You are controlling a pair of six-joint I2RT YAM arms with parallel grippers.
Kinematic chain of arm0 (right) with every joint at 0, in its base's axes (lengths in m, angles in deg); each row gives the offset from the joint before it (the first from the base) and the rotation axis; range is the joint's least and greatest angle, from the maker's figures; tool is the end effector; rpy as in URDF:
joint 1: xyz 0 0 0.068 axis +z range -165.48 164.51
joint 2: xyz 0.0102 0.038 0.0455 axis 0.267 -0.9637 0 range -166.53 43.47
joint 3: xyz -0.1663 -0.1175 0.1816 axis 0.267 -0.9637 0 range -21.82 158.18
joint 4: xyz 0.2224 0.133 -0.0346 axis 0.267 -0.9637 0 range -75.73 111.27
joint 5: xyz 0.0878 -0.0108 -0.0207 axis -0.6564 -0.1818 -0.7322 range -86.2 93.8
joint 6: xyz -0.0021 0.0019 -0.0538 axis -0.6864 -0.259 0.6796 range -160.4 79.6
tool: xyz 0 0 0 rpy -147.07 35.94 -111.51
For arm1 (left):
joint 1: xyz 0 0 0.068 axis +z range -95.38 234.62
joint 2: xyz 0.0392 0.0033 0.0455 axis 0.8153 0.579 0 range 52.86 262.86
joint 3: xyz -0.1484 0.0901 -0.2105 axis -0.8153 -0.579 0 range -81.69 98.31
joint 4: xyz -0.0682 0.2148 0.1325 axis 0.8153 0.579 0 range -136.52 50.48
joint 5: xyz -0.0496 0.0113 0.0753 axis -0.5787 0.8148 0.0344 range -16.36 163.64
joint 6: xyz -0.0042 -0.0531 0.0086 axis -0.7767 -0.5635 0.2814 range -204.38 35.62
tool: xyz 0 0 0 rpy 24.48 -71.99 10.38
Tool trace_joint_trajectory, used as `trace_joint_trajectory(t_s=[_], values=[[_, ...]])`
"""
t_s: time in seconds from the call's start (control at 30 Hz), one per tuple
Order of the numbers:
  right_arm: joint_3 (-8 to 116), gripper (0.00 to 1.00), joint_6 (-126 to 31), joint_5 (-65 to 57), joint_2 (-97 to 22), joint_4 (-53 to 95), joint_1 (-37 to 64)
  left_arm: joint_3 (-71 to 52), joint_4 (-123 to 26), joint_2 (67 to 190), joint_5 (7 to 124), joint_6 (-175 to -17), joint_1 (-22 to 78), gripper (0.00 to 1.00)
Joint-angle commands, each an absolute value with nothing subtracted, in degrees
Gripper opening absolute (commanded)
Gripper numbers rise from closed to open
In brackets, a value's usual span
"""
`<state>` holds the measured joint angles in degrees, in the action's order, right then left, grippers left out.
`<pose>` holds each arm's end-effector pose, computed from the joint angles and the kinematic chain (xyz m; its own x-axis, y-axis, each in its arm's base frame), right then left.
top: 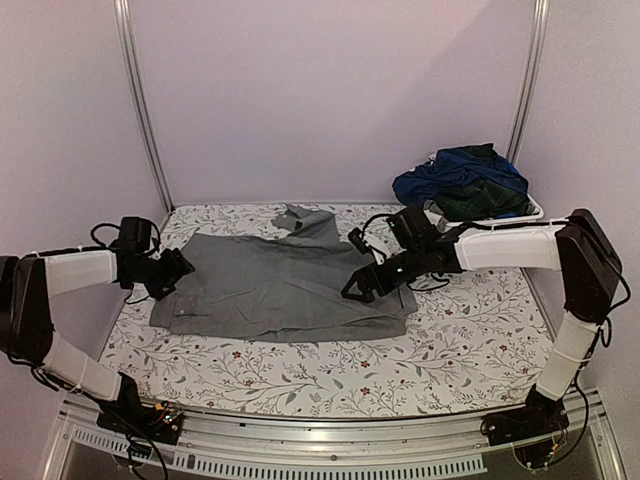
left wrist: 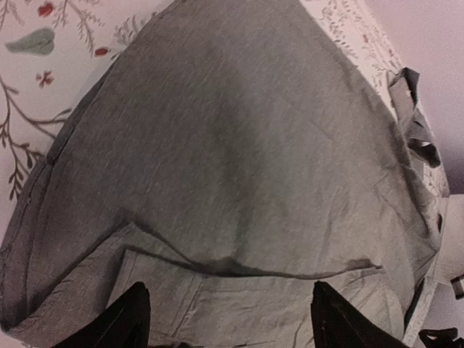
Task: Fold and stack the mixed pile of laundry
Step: Flatten out the crumpled shirt at the center of the board.
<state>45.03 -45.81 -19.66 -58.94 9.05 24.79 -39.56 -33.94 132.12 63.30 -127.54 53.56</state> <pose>0.2827 0.2581 0.1988 -0.6378 -0.4269 -0.6411 -0.7402 0.5698 0.3570 0.2726 -0.0115 0.1897 -0.6482 -0.6610 -0.3780 -0.4237 0.7256 -0.5423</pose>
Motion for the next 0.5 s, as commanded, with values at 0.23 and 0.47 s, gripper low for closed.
trace_joint_trajectory(t_s=[0.23,0.47], values=[[49.68,0.85,-44.47,-17.07,-69.62,3.52,25.90,-42.73,-33.11,139.57,66.99,-128.47,53.62,0.75],[55.55,0.43,-46.39,-13.72,-77.60,3.82,23.54,-36.74,-39.27,148.67,62.63,-127.70,54.31,0.10]])
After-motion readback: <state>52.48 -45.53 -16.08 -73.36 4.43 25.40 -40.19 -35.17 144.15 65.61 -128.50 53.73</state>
